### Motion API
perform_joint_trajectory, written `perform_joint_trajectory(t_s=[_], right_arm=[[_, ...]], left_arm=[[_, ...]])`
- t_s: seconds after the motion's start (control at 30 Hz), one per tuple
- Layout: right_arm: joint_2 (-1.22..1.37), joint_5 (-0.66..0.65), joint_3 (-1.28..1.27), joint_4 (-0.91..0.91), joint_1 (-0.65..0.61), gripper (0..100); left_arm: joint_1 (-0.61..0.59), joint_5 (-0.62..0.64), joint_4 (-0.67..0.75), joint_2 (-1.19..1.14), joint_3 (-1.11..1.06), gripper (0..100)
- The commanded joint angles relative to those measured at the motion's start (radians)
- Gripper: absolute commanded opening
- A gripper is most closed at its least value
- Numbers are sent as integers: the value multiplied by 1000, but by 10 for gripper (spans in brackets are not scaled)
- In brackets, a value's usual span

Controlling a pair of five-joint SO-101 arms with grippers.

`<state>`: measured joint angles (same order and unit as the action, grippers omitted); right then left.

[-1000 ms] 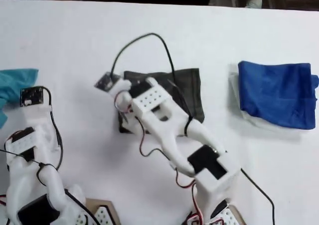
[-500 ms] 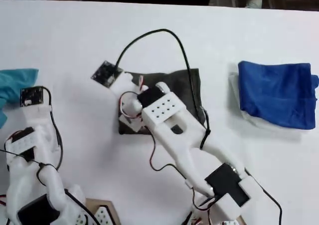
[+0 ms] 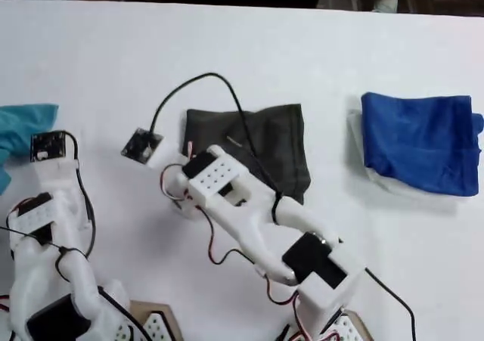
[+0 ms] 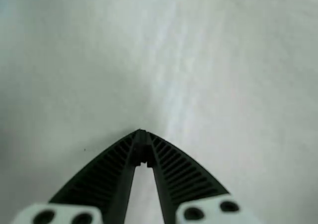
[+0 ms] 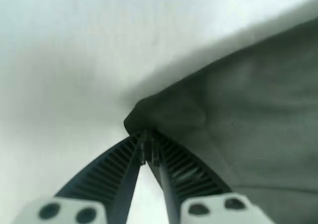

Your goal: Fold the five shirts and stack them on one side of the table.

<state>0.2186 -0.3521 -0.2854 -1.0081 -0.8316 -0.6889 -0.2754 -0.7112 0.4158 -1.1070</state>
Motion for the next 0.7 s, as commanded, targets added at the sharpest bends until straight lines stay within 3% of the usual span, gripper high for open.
perform_joint_trajectory(t_s=[0.0,0.2,0.4,0.67], right_arm=[[-65,8,83,-54,42,22],[-254,-2,178,-183,131,22],[-294,72,100,-203,377,39],[-179,258,89,-182,582,307]], left_arm=[[-2,8,17,29,16,26],[-2,8,17,29,16,26],[-2,8,17,29,16,26],[-2,8,17,29,15,26]])
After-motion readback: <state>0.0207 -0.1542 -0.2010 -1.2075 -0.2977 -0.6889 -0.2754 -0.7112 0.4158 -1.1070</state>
